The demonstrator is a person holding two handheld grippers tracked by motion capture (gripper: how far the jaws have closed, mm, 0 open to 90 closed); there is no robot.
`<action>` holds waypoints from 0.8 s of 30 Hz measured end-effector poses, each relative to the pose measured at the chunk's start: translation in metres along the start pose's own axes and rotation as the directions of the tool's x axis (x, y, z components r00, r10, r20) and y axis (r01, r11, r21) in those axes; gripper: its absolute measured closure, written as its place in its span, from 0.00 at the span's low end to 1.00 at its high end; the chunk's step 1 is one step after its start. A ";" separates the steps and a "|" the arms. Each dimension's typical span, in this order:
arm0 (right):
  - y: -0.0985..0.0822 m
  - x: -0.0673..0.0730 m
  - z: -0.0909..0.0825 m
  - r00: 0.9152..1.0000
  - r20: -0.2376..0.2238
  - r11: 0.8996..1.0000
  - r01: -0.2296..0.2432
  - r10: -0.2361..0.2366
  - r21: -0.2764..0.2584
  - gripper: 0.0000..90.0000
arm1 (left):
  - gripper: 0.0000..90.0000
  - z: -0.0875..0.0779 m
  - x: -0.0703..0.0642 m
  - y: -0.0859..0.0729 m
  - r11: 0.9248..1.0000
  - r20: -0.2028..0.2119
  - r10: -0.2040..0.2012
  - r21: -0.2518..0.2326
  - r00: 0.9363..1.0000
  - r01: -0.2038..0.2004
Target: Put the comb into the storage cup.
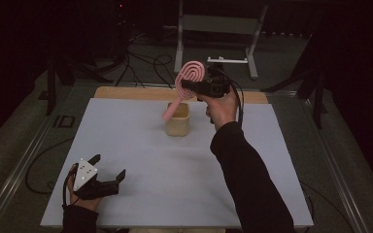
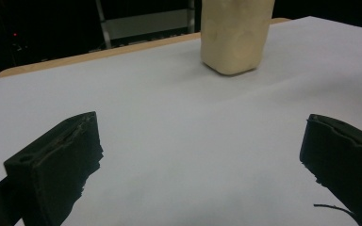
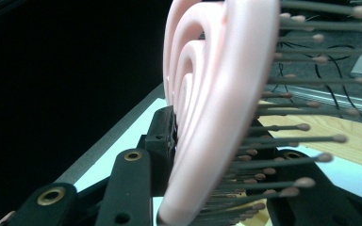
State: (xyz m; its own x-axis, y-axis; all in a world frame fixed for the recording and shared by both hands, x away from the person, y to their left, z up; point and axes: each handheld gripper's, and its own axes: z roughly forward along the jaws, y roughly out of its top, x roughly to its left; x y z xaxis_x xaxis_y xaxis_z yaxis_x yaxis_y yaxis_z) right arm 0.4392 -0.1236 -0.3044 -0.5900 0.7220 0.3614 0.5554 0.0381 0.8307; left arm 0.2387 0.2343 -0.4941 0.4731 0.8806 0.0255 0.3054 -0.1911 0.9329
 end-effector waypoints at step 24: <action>0.007 -0.010 0.007 0.999 0.044 1.000 -0.016 0.016 -0.018 0.71 | 0.00 0.000 0.002 -0.001 1.000 0.001 -0.012 -0.011 1.000 0.012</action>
State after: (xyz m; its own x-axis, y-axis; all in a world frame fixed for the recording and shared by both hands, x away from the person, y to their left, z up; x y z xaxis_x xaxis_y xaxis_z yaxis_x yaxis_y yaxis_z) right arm 0.4537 -0.1257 -0.3054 -0.5547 0.7520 0.3561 0.5538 0.0142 0.8325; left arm 0.2388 0.2362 -0.4951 0.4706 0.8823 0.0143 0.3018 -0.1761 0.9370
